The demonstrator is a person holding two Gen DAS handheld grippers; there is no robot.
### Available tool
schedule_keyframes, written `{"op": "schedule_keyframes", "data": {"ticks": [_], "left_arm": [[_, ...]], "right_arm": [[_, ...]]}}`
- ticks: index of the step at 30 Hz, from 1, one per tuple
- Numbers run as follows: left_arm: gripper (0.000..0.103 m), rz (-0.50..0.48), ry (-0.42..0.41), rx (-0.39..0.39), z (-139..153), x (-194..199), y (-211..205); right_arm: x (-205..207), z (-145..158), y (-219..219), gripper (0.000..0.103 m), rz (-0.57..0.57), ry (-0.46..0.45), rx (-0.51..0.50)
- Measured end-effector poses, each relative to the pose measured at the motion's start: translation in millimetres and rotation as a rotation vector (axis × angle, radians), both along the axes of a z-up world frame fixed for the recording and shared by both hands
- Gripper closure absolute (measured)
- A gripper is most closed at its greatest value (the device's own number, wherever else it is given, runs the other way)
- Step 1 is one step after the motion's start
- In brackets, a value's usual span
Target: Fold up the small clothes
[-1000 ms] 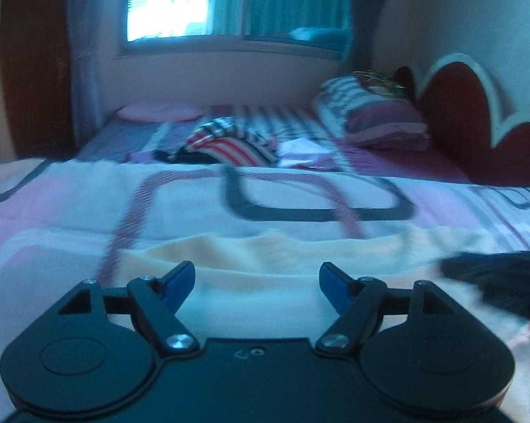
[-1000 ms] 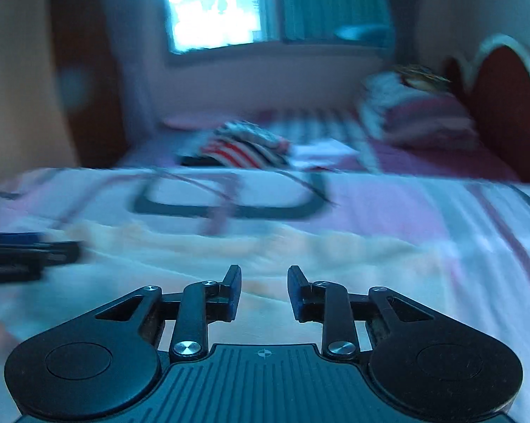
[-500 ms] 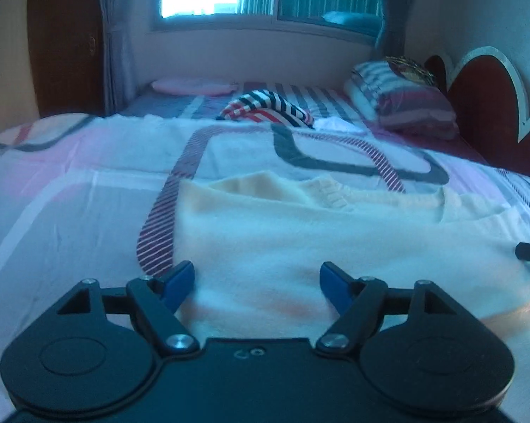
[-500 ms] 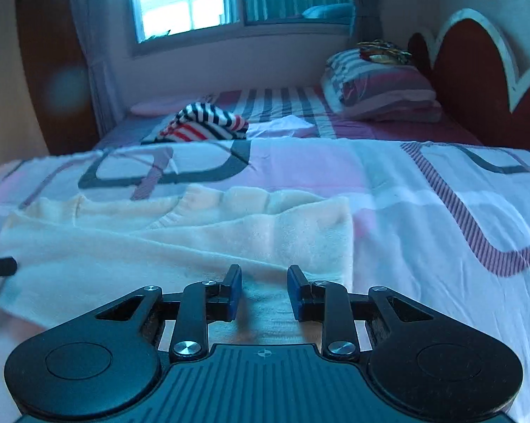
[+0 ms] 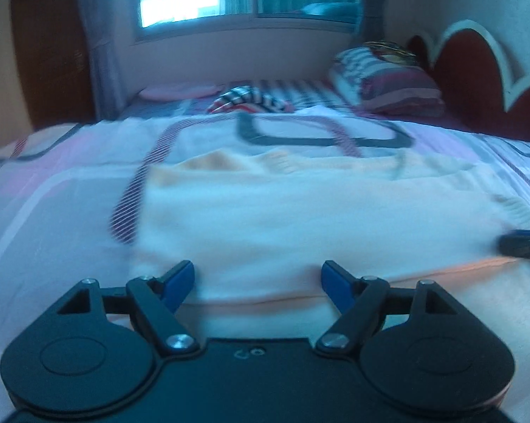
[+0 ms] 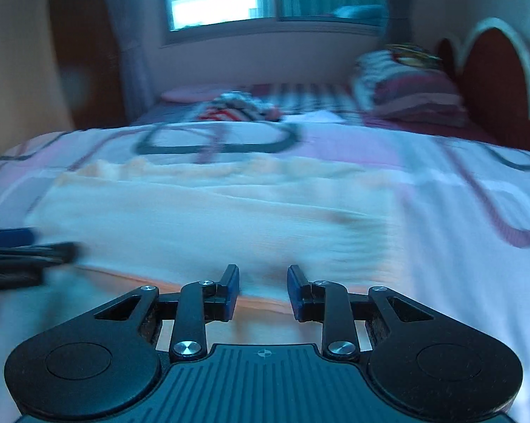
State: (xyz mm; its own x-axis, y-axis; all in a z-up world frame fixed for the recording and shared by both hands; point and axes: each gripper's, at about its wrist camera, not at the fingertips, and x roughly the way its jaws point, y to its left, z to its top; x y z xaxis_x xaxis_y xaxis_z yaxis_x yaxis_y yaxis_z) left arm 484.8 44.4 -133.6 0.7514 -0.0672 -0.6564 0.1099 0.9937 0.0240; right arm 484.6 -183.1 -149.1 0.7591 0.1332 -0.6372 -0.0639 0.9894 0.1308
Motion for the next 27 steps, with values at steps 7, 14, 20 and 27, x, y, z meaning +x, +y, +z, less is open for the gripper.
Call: {"op": "schedule_keyframes", "data": {"ticks": [7,14,20,27], "left_arm": [[0.026,0.005,-0.010,0.046,7.8,-6.7,-3.5],[0.022,0.004,0.029,0.082,-2.3,-4.1,-3.9],[0.019,0.005,0.021,0.079,-4.5,-3.2,-3.1],[0.020,-0.016,0.098,0.174,18.9,-13.8,-11.8]], "right_arm": [[-14.1,13.5,-25.8,0.074,-0.007,-0.030,0.047],[-13.8,2.8,-35.8,0.075,0.005,-0.002,0.012],[-16.9,-2.5,-34.5,0.075,0.037,-0.025,-0.019],[-26.4,16.9,-35.2,0.074,0.032,-0.038,-0.034]]}}
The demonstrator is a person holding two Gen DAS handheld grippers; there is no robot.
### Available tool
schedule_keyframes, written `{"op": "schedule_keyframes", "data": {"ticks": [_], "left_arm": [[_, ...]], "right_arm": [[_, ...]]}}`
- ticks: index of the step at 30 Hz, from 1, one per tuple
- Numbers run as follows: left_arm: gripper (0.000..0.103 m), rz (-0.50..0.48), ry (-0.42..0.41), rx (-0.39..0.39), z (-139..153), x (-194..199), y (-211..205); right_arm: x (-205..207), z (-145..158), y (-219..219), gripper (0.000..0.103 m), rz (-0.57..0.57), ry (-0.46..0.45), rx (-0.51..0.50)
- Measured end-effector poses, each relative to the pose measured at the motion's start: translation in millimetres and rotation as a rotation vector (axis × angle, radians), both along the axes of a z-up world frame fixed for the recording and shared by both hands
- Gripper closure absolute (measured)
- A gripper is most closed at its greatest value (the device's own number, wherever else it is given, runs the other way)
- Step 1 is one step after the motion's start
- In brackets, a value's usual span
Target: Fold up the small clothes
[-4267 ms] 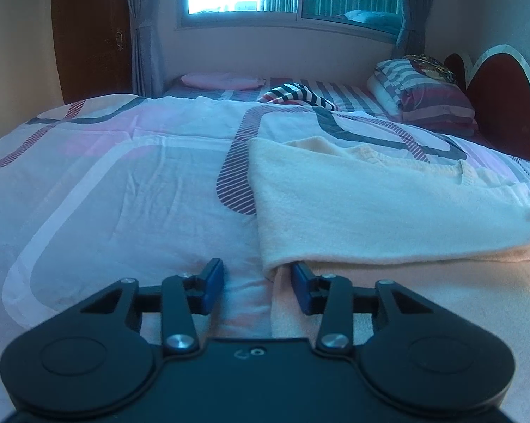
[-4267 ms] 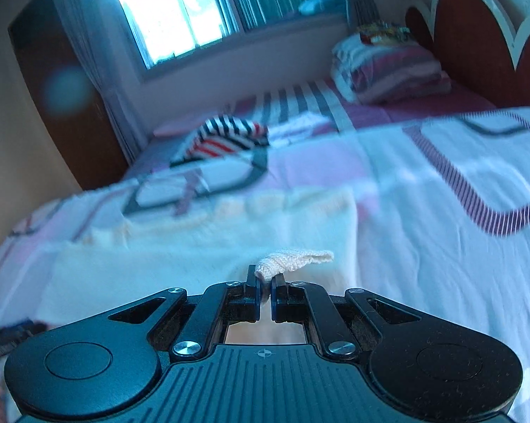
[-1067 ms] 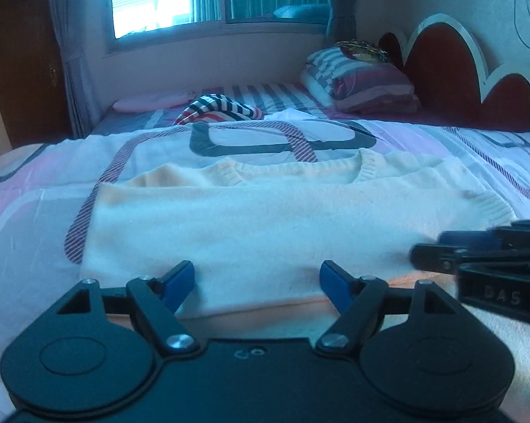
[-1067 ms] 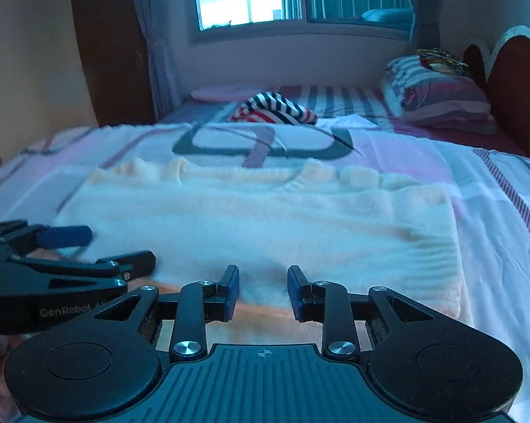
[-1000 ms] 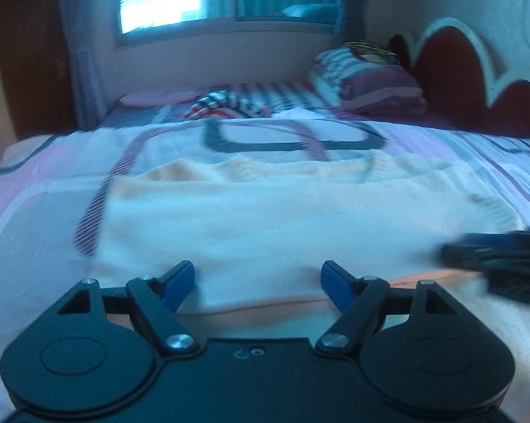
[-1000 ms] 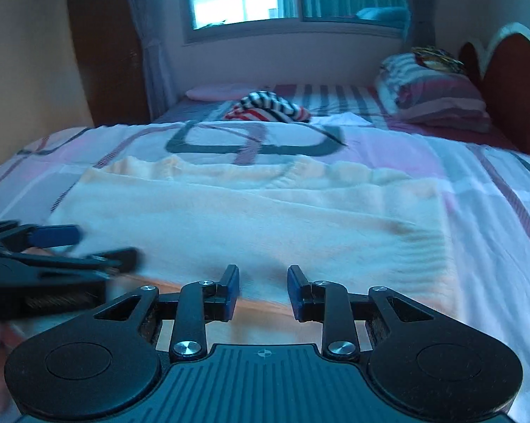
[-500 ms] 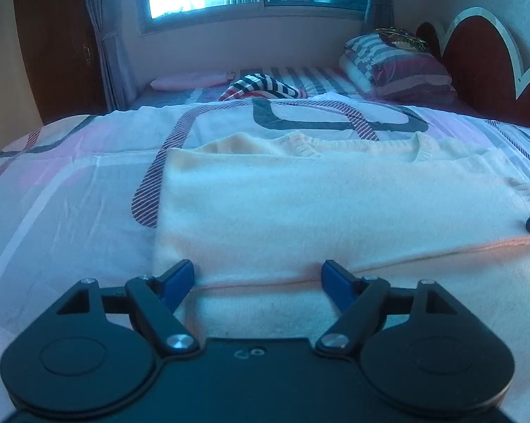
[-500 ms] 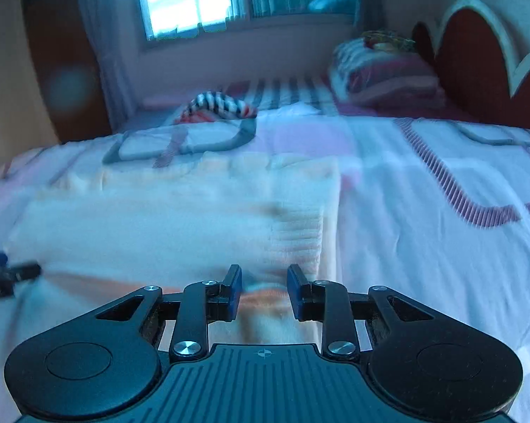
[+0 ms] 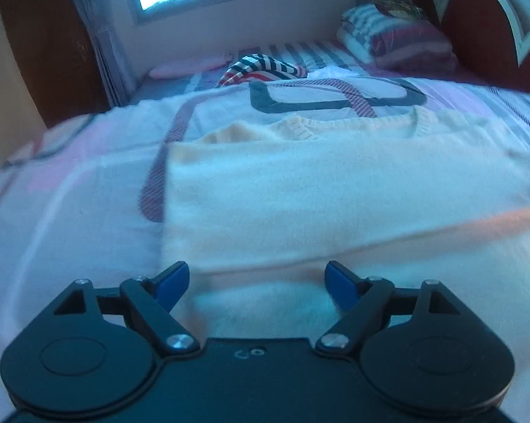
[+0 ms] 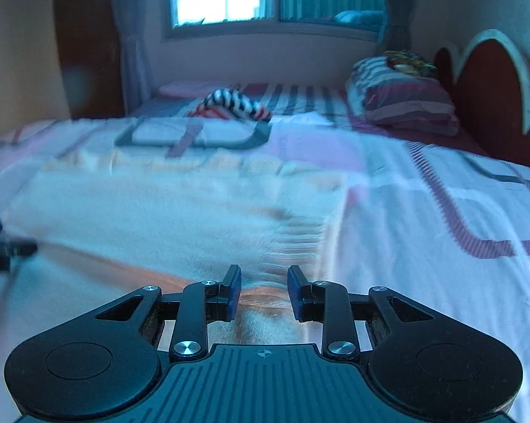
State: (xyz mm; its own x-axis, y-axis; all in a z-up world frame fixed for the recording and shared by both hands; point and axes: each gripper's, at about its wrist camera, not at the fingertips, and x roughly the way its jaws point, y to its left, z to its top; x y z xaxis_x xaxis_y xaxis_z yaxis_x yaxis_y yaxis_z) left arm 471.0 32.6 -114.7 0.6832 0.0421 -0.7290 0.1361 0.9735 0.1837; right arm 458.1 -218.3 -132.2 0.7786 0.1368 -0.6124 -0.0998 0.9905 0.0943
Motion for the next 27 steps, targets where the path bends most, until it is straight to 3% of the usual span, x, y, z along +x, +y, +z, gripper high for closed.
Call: {"op": "schedule_keyframes", "data": {"ticks": [2,8,13,20,21,23,24,27], "left_arm": [[0.021,-0.022,-0.001,-0.015,4.6,-20.4,6.5],[0.022,0.000,0.050,-0.066,-3.4,-107.0,53.0],[0.020,0.045,0.073,-0.164,-4.7,-172.2,93.4],[0.024,0.042,0.132,-0.266,2.2,-211.3,103.9],[0.025,0.036,0.141,-0.283,2.4,-216.4,104.4],[0.027,0.029,0.151,-0.309,2.8,-225.6,104.6],[0.028,0.027,0.153,-0.319,3.4,-230.7,105.2],[0.032,0.022,0.156,-0.362,2.8,-248.4,108.9]], "right_arm": [[-18.6,9.2,-7.4,0.074,0.012,-0.024,0.042],[-89.4,-0.4,-57.2,0.074,-0.035,0.131,0.304],[-151.1,-8.1,-80.2,0.074,-0.079,0.232,0.394],[-202.5,-7.2,-88.1,0.074,-0.070,0.306,0.511],[-209.4,-7.1,-85.9,0.072,-0.064,0.313,0.514],[-222.7,-7.6,-83.2,0.054,-0.060,0.321,0.534],[-231.0,-6.3,-81.4,0.050,-0.053,0.318,0.549],[-253.6,-2.8,-74.9,0.046,-0.041,0.312,0.549]]}}
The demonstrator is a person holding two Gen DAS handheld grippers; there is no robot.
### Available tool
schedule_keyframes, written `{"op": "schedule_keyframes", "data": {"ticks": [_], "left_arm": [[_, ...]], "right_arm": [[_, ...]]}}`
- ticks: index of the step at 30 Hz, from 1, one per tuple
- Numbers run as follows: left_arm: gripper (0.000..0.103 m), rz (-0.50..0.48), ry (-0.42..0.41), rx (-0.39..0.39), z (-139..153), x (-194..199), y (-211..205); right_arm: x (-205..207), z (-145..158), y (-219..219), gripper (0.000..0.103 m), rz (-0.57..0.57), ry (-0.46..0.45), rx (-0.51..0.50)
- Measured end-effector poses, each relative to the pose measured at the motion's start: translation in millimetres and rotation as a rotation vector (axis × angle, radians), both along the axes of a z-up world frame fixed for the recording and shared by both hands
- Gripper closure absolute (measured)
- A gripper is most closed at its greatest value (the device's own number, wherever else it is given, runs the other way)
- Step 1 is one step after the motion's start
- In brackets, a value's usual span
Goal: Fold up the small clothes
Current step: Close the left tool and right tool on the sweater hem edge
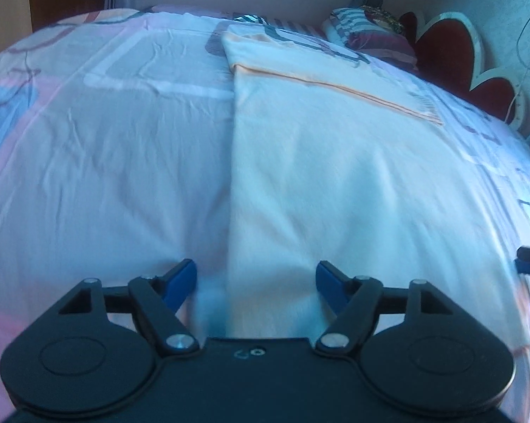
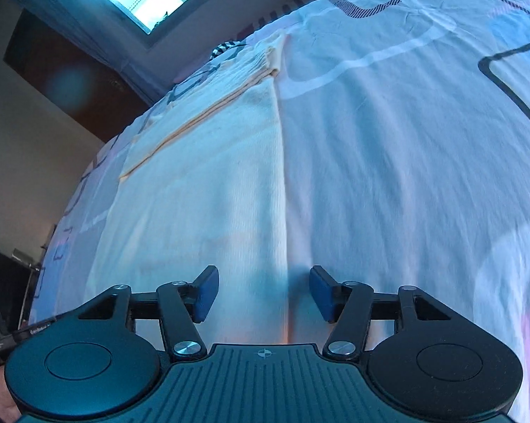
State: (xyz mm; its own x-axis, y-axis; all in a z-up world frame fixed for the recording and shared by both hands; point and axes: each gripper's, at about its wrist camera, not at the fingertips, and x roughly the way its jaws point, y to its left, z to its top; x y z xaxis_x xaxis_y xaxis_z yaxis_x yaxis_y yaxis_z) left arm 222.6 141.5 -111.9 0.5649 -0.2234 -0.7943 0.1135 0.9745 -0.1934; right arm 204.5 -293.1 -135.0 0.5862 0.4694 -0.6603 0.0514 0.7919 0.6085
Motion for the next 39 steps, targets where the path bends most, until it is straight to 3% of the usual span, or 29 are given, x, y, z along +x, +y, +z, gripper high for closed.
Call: {"op": "schedule_keyframes", "data": {"ticks": [6,13,17,19,26,30,32,39], "left_arm": [[0.038,-0.005,0.009,-0.065,0.4,-28.0,8.7],[0.040,-0.008,0.048,-0.215,-2.3,-40.4,19.3],[0.052,0.004,0.076,-0.298,-6.8,-39.4,26.0],[0.057,0.018,0.089,-0.332,-10.0,-36.6,28.1],[0.065,0.051,0.066,-0.390,-18.4,-26.3,30.8],[0.066,0.112,0.055,-0.452,-25.4,-11.6,43.5],[0.066,0.117,0.037,-0.435,-24.6,0.8,42.5],[0.063,0.000,0.093,-0.512,-31.5,20.5,28.1]], "right_arm": [[-38.2,-1.1,13.0,0.047,0.043,0.001,0.031],[-59.2,-2.0,25.7,0.047,0.105,-0.006,0.089],[-58.3,-5.6,18.9,0.062,0.075,-0.001,0.188],[-56.8,-5.9,17.1,0.067,0.055,-0.001,0.190],[-59.0,-12.8,14.0,0.075,0.018,0.019,0.184],[-55.5,-13.0,7.7,0.075,-0.011,0.015,0.188],[-49.1,-12.5,4.8,0.075,-0.029,0.011,0.169],[-31.7,-17.7,-1.3,0.075,-0.050,0.034,0.224]]}}
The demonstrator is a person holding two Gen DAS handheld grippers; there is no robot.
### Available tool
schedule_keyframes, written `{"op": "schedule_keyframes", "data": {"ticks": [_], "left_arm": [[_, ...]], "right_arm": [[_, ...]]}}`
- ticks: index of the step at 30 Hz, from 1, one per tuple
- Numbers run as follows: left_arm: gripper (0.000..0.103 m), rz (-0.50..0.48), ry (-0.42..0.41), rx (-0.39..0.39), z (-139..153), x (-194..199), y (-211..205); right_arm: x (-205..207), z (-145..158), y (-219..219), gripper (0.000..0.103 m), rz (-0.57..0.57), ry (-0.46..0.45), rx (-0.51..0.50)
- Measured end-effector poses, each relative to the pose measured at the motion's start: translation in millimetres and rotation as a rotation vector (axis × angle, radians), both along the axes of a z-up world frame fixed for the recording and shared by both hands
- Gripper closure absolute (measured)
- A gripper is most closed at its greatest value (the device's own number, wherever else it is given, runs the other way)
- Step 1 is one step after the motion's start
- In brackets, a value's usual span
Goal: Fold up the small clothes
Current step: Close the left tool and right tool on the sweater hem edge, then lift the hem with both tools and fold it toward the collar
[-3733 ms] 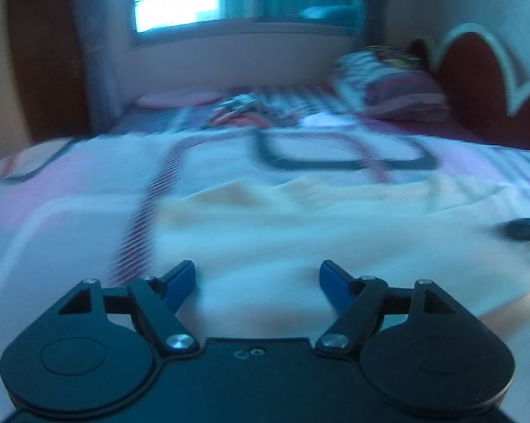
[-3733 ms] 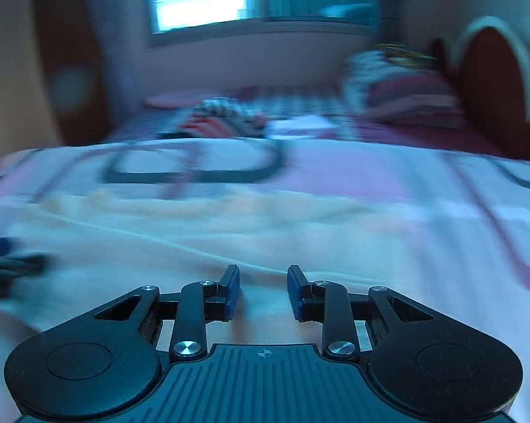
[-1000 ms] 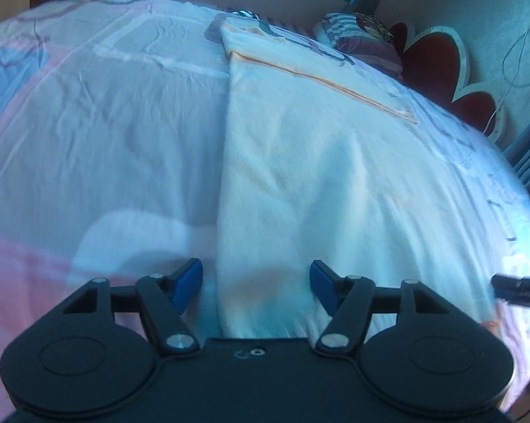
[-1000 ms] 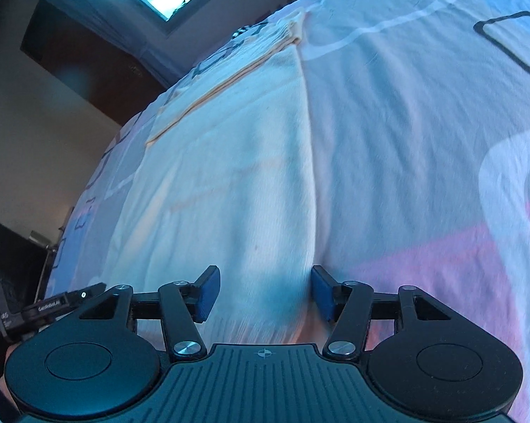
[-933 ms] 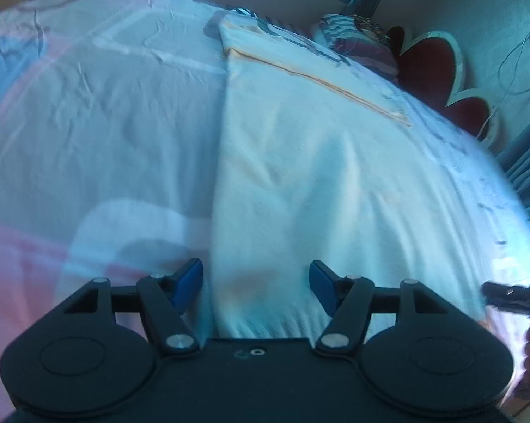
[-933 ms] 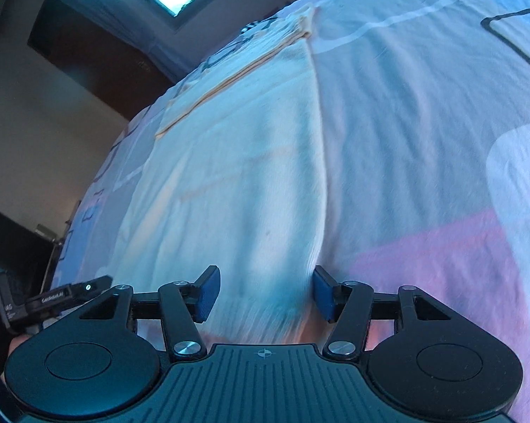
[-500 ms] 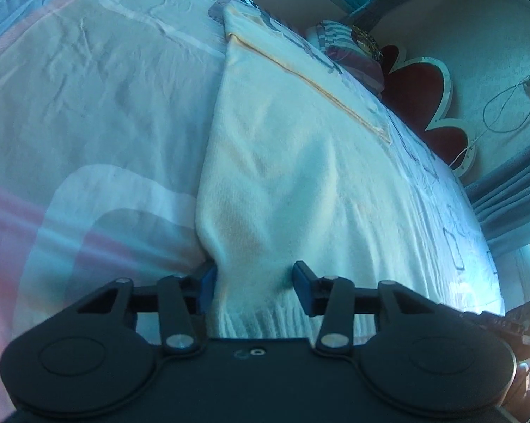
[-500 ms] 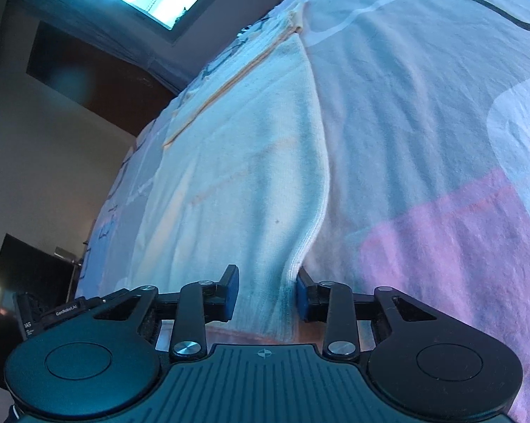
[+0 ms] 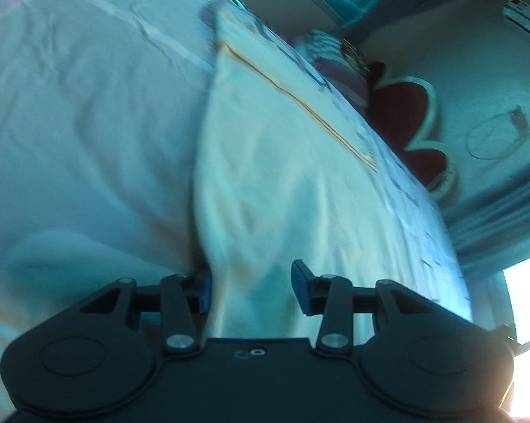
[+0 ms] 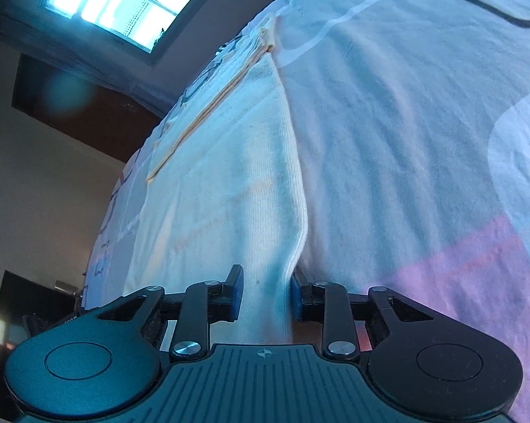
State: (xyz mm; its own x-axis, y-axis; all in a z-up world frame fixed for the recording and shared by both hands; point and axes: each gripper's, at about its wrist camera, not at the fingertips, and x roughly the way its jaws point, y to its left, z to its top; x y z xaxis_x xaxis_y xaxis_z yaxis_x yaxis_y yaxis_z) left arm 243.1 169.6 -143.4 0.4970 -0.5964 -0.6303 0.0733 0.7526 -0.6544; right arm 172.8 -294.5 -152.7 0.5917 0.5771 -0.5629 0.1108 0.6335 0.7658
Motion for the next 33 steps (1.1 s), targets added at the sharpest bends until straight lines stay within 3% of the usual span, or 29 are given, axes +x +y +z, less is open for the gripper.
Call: {"op": "schedule_keyframes", "data": {"ticks": [3,6,9,10,11,13,16,19,22,24,25,29,31,33], "left_arm": [[0.066,-0.014,-0.003,-0.022,-4.2,-15.9,2.3],[0.075,0.008,-0.002,-0.034,-9.1,-32.1,10.9],[0.085,0.022,-0.013,-0.015,-11.0,-36.2,11.6],[0.092,0.028,-0.015,0.012,-10.1,-35.2,9.7],[0.101,0.034,-0.016,0.042,-7.9,-34.2,8.1],[0.101,0.049,-0.062,0.061,2.5,-36.0,7.8],[0.101,0.059,-0.159,0.048,22.3,-44.5,10.6],[0.101,0.072,-0.173,0.077,23.4,-47.7,11.5],[0.101,0.052,-0.091,0.170,1.4,-41.8,4.4],[0.099,0.060,-0.099,0.144,-3.7,-43.9,6.0],[0.096,0.070,-0.086,0.121,-4.4,-43.2,7.4],[0.066,0.052,-0.091,0.065,-2.0,-44.8,6.8],[0.061,0.049,-0.101,0.063,-1.2,-45.5,2.5],[0.067,0.056,-0.104,0.087,-0.8,-44.0,-2.1]], "right_arm": [[-8.7,-2.0,3.1,0.075,0.026,-0.004,0.010],[-23.6,-2.0,2.3,0.075,0.038,-0.010,0.020],[-29.7,-0.8,2.5,0.095,0.053,-0.016,0.007],[-29.2,-1.2,2.7,0.099,0.057,-0.009,0.001],[-26.0,-1.1,3.2,0.100,0.060,-0.011,-0.009],[-27.1,5.4,2.8,0.100,0.063,-0.036,-0.030],[-31.8,24.3,-0.9,0.101,0.059,-0.112,-0.020],[-37.0,36.4,-4.2,0.101,0.053,-0.176,-0.011],[-37.5,24.0,-2.8,0.101,0.060,-0.133,-0.058],[-33.3,-2.1,3.4,0.101,0.069,-0.021,-0.106],[-36.6,-7.4,0.4,0.101,0.049,-0.031,-0.068],[-39.8,-10.2,-4.7,0.101,0.020,-0.030,-0.025],[-40.5,-8.6,-3.5,0.100,0.027,-0.034,-0.036],[-39.4,-7.3,-0.6,0.100,0.023,-0.027,-0.028]]}}
